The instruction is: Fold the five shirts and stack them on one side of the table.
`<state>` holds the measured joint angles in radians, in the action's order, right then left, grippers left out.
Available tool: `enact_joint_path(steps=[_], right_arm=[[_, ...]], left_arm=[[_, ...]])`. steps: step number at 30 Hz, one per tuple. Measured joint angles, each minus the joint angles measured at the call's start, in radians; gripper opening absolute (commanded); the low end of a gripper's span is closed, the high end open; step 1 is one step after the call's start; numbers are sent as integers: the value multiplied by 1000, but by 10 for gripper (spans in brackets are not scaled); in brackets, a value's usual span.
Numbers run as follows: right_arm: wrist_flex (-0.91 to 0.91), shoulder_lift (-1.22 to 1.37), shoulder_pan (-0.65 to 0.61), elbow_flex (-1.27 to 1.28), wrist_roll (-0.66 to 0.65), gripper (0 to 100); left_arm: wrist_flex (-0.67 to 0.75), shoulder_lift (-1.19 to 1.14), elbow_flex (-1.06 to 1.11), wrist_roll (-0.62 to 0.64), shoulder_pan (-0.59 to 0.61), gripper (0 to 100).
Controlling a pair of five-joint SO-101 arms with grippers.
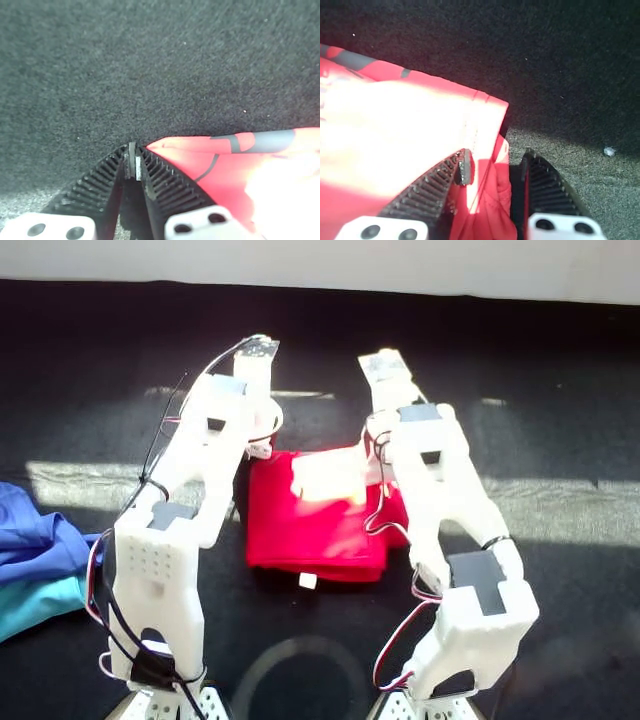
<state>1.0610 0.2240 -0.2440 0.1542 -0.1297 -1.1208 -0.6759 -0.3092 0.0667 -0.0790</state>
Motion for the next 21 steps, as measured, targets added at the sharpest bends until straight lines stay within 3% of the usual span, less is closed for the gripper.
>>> enact_joint_path(steps=[5, 15, 21], right_arm=[[-6, 0, 0, 0, 0, 170], [-28, 123, 6, -183, 0, 170], [166, 143, 15, -399, 0, 187]], left_arm=[[-115, 28, -77, 72, 8, 8], [-227, 75, -117, 78, -60, 8], [-285, 75, -117, 78, -25, 8]])
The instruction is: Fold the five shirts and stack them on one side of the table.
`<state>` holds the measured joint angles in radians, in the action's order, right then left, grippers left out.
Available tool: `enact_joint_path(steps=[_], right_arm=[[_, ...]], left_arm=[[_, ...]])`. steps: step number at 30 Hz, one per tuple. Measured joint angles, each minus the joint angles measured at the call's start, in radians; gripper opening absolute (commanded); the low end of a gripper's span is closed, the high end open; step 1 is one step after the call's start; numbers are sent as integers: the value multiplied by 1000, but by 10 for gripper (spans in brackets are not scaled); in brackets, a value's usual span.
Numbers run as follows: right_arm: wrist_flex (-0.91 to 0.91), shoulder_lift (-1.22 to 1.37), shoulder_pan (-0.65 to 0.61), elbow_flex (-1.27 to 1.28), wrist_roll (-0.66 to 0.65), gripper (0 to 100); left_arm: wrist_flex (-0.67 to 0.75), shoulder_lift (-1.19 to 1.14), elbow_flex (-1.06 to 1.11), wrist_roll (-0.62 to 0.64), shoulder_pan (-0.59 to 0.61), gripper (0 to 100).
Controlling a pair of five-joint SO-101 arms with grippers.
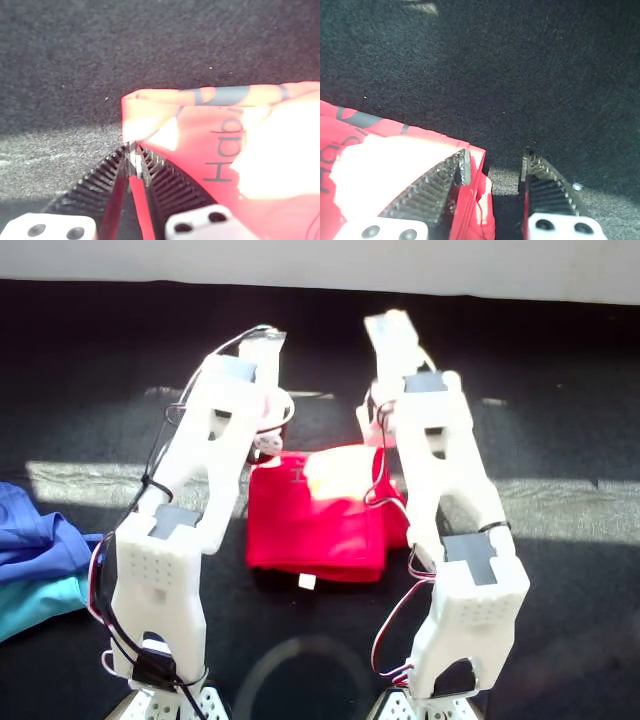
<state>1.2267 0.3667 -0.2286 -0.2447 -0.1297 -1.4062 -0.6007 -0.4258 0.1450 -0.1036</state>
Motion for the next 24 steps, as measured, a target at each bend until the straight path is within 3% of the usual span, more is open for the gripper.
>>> enact_joint_path(steps=[4, 8, 24], right_arm=[[176, -2, 0, -141, 0, 256], [241, 9, 0, -166, 0, 261], [35, 8, -14, 51, 0, 261]], left_arm=[[-9, 0, 0, 0, 46, 8], [-9, 0, 0, 0, 51, 8], [-18, 0, 0, 0, 38, 8]])
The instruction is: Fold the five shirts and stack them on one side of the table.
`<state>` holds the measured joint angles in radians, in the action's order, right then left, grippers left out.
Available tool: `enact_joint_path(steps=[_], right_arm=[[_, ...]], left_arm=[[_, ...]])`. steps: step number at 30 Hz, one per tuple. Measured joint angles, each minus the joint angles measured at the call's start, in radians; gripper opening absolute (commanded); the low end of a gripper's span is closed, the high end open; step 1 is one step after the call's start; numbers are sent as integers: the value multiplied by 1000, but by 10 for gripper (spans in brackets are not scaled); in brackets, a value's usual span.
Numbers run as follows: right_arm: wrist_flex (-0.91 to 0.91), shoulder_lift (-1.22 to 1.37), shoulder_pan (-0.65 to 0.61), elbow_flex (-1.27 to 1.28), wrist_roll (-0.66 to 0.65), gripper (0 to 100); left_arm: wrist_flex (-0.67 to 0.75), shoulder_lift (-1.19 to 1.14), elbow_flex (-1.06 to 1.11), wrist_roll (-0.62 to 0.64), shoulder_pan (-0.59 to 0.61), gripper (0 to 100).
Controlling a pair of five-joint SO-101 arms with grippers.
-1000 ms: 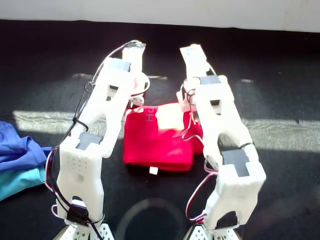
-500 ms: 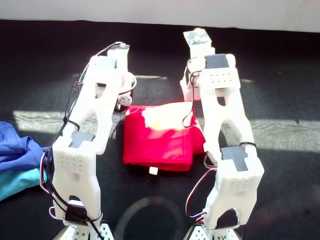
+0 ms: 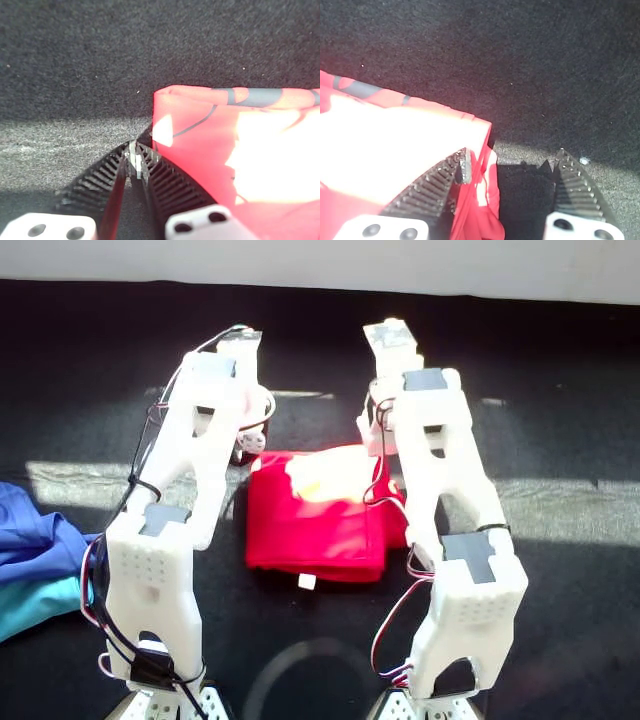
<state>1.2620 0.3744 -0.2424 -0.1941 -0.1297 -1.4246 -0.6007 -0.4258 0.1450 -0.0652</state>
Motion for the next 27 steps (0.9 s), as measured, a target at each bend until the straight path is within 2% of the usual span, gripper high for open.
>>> enact_joint_path(steps=[12, 17, 27], right_arm=[[-64, 52, -51, 51, 0, 257], [-69, 110, -51, 51, 0, 146], [-68, 110, -23, -9, 0, 135]], left_arm=[[0, 0, 0, 0, 2, 8], [0, 0, 0, 0, 2, 8], [0, 0, 0, 0, 2, 8]])
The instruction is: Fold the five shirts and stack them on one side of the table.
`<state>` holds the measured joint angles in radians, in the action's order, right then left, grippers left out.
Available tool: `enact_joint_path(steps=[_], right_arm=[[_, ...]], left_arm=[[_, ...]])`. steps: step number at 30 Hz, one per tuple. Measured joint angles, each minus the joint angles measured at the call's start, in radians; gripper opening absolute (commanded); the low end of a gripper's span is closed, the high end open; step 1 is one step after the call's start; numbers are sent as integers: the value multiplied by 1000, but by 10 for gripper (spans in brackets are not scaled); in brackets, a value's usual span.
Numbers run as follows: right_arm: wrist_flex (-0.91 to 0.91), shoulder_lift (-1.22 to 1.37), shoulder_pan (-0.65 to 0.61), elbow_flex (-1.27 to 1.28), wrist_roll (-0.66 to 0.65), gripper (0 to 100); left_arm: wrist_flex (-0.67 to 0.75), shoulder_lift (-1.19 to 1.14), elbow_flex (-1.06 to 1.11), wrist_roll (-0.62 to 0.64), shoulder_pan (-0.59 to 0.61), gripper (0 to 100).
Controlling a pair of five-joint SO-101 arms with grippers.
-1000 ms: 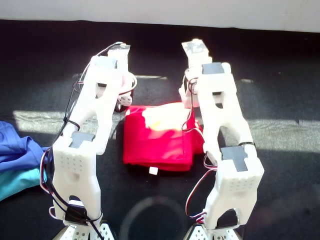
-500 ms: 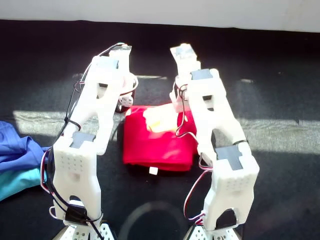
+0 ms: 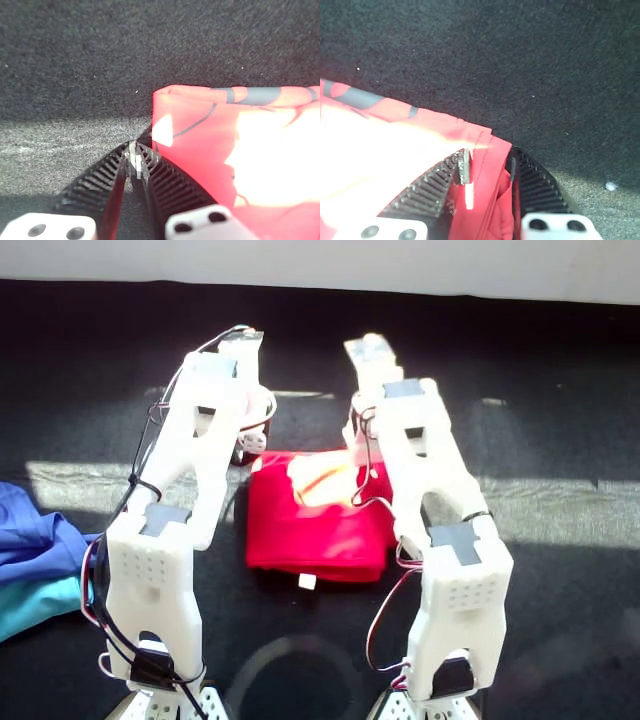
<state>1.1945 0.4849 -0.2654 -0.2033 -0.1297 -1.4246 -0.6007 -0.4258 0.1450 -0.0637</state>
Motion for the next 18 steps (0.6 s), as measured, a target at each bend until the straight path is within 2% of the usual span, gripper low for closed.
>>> enact_joint_path(steps=[2, 7, 16, 18], right_arm=[[0, 0, 5, 0, 0, 128], [12, 0, 12, 0, 0, 29], [15, 0, 14, 0, 0, 46], [15, 0, 14, 0, 0, 17]], left_arm=[[0, 0, 0, 0, 0, 8], [0, 0, 0, 0, 0, 8], [0, 0, 0, 0, 0, 8], [0, 0, 0, 0, 0, 8]])
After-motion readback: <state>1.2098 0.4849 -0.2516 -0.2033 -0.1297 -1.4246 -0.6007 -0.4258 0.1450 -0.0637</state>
